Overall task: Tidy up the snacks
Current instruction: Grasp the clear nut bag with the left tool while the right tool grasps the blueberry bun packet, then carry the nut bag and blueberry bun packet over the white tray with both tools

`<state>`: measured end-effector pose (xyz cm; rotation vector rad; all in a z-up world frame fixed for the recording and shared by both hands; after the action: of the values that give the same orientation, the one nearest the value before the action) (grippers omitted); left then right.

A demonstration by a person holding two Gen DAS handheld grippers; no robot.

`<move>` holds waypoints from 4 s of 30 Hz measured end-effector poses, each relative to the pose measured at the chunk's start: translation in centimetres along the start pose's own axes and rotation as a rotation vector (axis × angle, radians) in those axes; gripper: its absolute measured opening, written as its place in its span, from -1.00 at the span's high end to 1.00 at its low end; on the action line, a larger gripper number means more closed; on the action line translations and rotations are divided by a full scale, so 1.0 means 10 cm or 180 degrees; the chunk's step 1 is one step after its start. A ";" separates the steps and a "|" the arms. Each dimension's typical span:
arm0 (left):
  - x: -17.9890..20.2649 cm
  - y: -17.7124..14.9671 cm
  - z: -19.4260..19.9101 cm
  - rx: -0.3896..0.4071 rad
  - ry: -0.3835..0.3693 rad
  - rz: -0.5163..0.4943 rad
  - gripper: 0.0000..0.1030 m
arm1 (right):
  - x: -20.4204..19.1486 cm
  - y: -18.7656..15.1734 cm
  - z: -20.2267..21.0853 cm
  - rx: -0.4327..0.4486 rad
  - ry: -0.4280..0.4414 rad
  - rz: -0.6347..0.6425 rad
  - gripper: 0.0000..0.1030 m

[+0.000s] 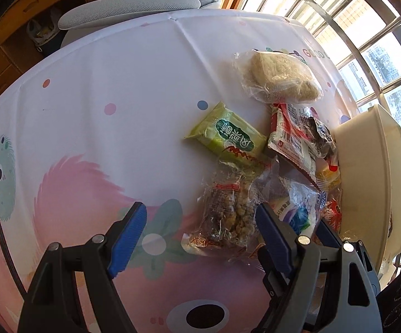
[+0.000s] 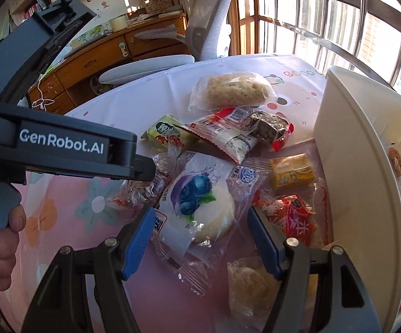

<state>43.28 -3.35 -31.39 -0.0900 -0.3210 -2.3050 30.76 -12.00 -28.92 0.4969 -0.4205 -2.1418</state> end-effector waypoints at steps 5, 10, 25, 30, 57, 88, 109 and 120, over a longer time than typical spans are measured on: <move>0.07 0.04 -0.06 -0.0029 -0.0008 -0.0042 -0.54 | -0.04 0.00 -0.08 -0.0042 0.0013 0.0062 -0.35; 0.10 0.06 -0.12 -0.0014 -0.0040 -0.0055 -0.53 | -0.06 -0.02 -0.10 -0.0018 0.0014 0.0090 -0.35; 0.21 0.15 -0.19 0.0136 -0.0202 -0.0133 -0.01 | -0.07 -0.02 -0.11 -0.0012 0.0073 0.0156 -0.34; 0.27 0.16 -0.20 0.0186 -0.0235 -0.0130 0.15 | -0.06 -0.02 -0.10 -0.0028 0.0079 0.0141 -0.27; 0.00 -0.39 0.52 0.0403 0.0012 0.0300 0.35 | -0.16 -0.11 0.12 -0.0490 0.0125 0.0223 0.20; 0.70 -2.00 1.75 0.0747 -0.0195 -0.0053 0.35 | 0.04 -0.83 1.79 -0.0124 0.0336 -0.0154 0.28; 1.65 -1.86 1.82 0.0957 -0.0325 -0.0181 0.35 | 1.09 -0.77 2.25 -0.0035 0.0437 -0.0494 0.28; 2.40 -1.51 1.68 0.1010 -0.0328 -0.0097 0.35 | 1.72 -0.46 2.31 -0.0221 0.0682 -0.0168 0.28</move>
<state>15.25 -6.11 -14.28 -0.0441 -0.7404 -2.2540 6.99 -20.78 -14.46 0.6961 -0.2143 -2.1182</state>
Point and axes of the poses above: each gripper's, at about its wrist camera, not at the fingertips, and z roughly against the way its jaws point, x to its right, y to its top, the point moved 4 cm from there along -z, roughly the way its jaws point, and after that the axes turned 13 degrees about -z, right-handed, at the moved point
